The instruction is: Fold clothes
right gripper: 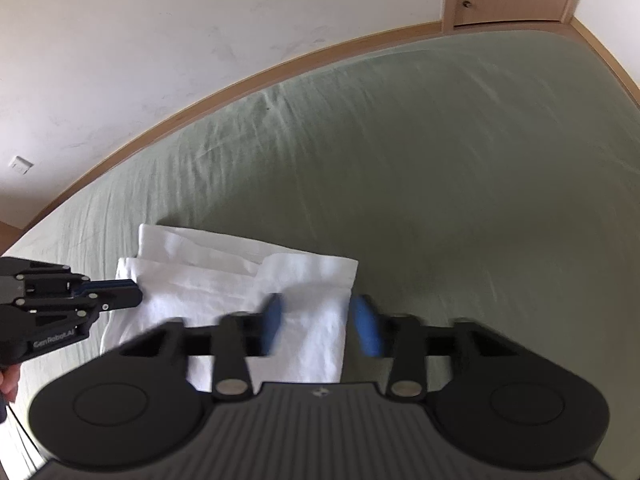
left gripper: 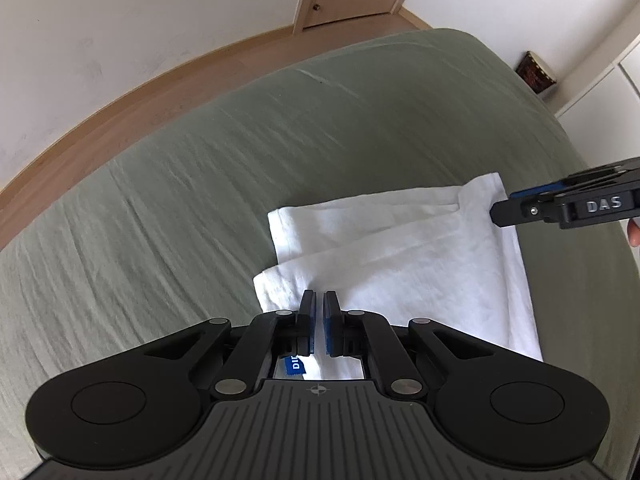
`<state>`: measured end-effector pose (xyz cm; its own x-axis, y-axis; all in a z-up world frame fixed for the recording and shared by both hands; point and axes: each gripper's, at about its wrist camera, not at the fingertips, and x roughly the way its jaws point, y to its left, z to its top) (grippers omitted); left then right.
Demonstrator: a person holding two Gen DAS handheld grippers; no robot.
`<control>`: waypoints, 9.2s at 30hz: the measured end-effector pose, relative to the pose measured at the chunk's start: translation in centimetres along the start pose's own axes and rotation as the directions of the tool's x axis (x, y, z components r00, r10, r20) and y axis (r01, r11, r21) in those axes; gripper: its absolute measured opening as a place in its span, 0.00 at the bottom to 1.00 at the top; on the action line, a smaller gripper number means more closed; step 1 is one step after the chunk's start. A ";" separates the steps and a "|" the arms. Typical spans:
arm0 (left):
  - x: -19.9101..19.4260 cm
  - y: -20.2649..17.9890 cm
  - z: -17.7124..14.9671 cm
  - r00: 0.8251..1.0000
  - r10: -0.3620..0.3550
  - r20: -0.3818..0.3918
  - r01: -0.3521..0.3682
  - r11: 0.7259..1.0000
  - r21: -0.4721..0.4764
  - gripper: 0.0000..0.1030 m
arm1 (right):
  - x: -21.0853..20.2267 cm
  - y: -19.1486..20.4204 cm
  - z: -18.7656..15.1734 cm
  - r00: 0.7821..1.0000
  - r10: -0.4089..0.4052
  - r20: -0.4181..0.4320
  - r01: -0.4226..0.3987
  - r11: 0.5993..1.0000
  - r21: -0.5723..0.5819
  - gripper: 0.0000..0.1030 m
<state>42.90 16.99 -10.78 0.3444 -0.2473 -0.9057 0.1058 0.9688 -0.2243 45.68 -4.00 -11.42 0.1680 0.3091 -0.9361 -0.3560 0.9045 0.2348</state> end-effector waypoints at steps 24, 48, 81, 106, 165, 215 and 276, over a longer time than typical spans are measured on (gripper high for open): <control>-0.7 1.6 1.0 0.998 -0.058 -0.018 0.058 0.998 -0.037 0.27 | -0.9 -3.8 -1.4 0.995 0.074 0.070 -0.080 0.993 0.088 0.35; -1.0 3.7 -0.4 0.993 -0.098 0.070 0.106 0.987 -0.121 0.12 | 0.0 -2.8 -2.2 0.996 0.059 0.071 -0.064 0.996 0.062 0.36; 1.4 1.3 1.1 0.972 -0.024 0.233 0.048 0.994 -0.100 0.08 | 0.1 -8.2 -4.2 0.990 0.044 0.136 -0.082 0.956 0.283 0.09; 2.6 0.4 1.5 0.964 0.015 0.265 0.004 0.997 -0.072 0.15 | 0.9 -6.6 -4.7 0.982 -0.060 0.182 0.006 0.959 0.282 0.00; -9.2 0.9 -19.5 0.997 0.047 -0.061 -0.019 0.919 0.394 0.35 | -7.9 3.4 -29.3 0.976 0.209 -0.067 -0.217 0.965 -0.149 0.50; -11.2 -3.1 -16.5 0.979 0.205 -0.020 -0.163 0.832 0.531 0.05 | -6.8 5.2 -30.4 0.971 0.205 -0.125 -0.225 0.957 -0.183 0.51; -15.2 4.4 -27.6 0.997 0.059 -0.042 -0.056 0.995 0.084 0.13 | -6.5 8.1 -31.4 0.958 0.219 -0.183 -0.260 0.935 -0.241 0.56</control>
<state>12.38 25.49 -7.94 0.3109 -0.1885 -0.9315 0.1641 0.9761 -0.1428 12.86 -7.92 -11.71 -0.0856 0.4405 -0.8937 -0.5984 0.6945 0.3996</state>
